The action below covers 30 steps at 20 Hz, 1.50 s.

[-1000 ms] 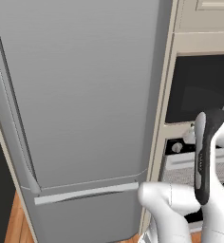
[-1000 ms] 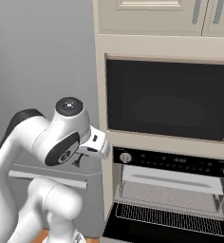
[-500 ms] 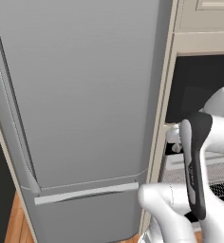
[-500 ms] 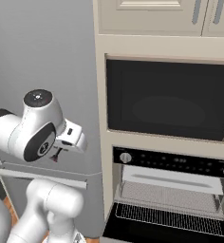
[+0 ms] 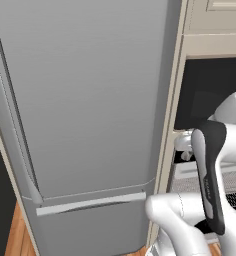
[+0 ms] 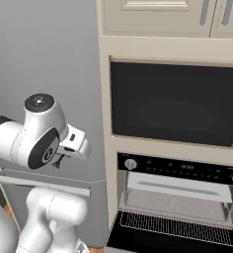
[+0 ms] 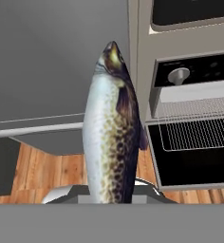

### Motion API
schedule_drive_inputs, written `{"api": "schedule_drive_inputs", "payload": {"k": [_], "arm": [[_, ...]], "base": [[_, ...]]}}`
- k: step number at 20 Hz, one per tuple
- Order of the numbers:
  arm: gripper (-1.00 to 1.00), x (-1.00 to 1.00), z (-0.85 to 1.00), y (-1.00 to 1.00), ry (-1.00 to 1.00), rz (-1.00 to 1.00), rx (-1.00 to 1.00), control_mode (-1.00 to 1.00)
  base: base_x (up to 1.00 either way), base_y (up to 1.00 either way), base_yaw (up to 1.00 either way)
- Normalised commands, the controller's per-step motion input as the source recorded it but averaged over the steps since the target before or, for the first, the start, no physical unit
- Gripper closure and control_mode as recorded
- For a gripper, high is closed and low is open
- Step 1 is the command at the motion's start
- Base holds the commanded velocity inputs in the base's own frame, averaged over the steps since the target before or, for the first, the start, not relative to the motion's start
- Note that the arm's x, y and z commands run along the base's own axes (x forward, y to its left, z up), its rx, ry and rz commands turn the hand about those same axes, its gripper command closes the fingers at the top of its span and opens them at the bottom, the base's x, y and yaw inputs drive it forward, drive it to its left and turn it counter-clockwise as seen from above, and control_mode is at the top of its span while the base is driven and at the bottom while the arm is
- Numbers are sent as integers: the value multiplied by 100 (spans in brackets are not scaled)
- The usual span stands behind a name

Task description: Take the fish from the oven and place it on the plate on the counter.

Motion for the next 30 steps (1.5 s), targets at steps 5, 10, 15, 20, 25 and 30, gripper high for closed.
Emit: {"api": "schedule_drive_inputs", "payload": {"k": [5,10,15,20,25,30], "arm": [[100,0,-6,0,0,0,0,-100],[100,-24,-1,0,0,0,0,-100],[100,-13,-1,0,0,0,0,100],[100,0,0,0,0,0,0,100],[100,0,0,0,0,0,0,100],[100,0,0,0,0,0,0,100]], "base": [[0,0,0],[0,0,0],[-59,-4,0],[-89,-24,0],[-84,-42,0],[-32,-44,-16]]}}
